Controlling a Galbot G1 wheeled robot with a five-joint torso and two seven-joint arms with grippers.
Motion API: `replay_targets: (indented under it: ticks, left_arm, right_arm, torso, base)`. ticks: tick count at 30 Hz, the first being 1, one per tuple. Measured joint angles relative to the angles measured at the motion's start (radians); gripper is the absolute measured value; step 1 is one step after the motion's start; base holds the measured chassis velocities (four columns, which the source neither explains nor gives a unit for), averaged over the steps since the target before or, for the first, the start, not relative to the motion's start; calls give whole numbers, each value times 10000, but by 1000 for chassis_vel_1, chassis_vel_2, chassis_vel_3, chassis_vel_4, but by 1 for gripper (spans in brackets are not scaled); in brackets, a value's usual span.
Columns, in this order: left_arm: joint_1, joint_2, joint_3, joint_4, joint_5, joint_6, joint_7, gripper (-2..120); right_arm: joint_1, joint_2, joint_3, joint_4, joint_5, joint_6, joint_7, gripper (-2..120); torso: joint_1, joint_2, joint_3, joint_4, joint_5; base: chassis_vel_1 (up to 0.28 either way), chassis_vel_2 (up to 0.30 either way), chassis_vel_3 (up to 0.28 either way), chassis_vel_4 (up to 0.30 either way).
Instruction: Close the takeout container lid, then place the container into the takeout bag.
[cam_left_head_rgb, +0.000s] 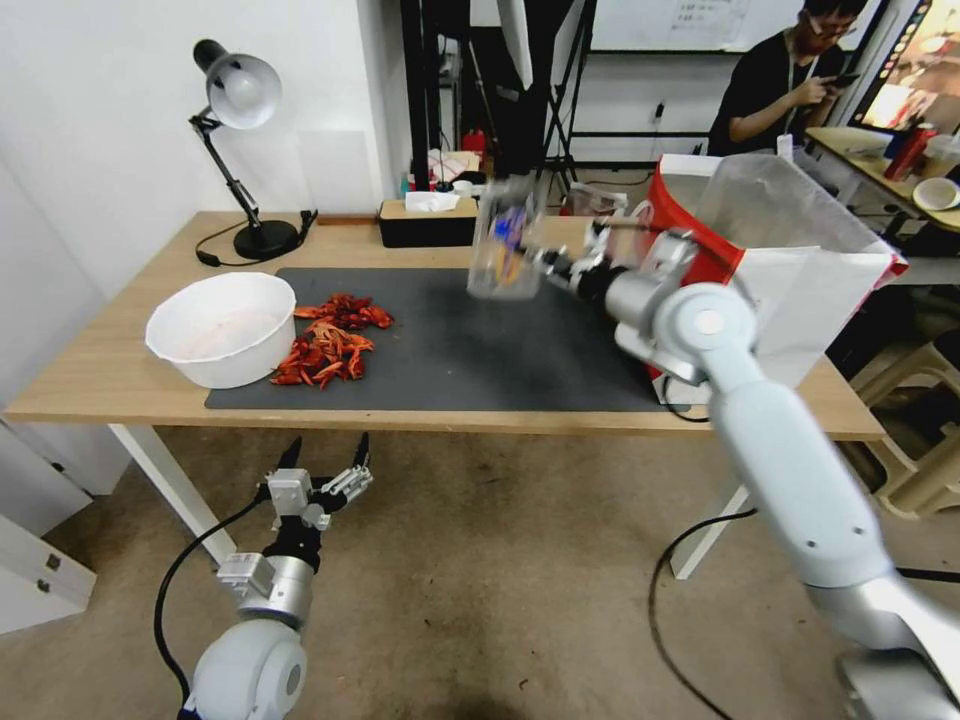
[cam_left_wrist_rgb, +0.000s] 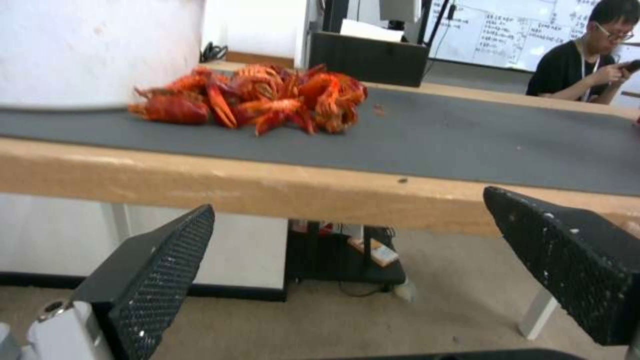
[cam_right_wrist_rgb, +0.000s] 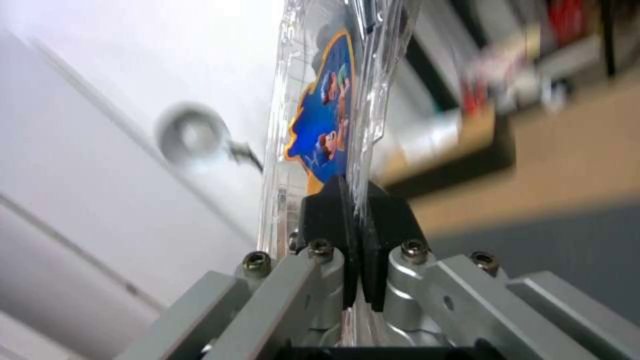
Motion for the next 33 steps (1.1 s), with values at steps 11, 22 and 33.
replay_targets:
  ticks: [11, 22, 33]
  left_arm:
    - [40, -85, 190, 26, 37, -111, -11, 100]
    - [-8, -24, 338, 40, -35, -136, -55, 100]
    - [-32, 76, 470, 102, -80, -273, -126, 100]
  right_arm:
    - [-320, -2289, 779, 1428, -3223, 1653, 784, 0]
    - [-1087, -3539, 2451, 1234, -3563, 1499, 1483, 0]
    - [-2166, -3496, 3139, 1069, -3199, 1464, 1586, 24]
  torso:
    - [0, 0, 0, -1, 4]
    - [0, 0, 0, -1, 0]
    - [1, 0, 1, 1, 0]
  base:
    - [0, 0, 0, 0]
    - [0, 0, 0, 0]
    - [0, 0, 0, 0]
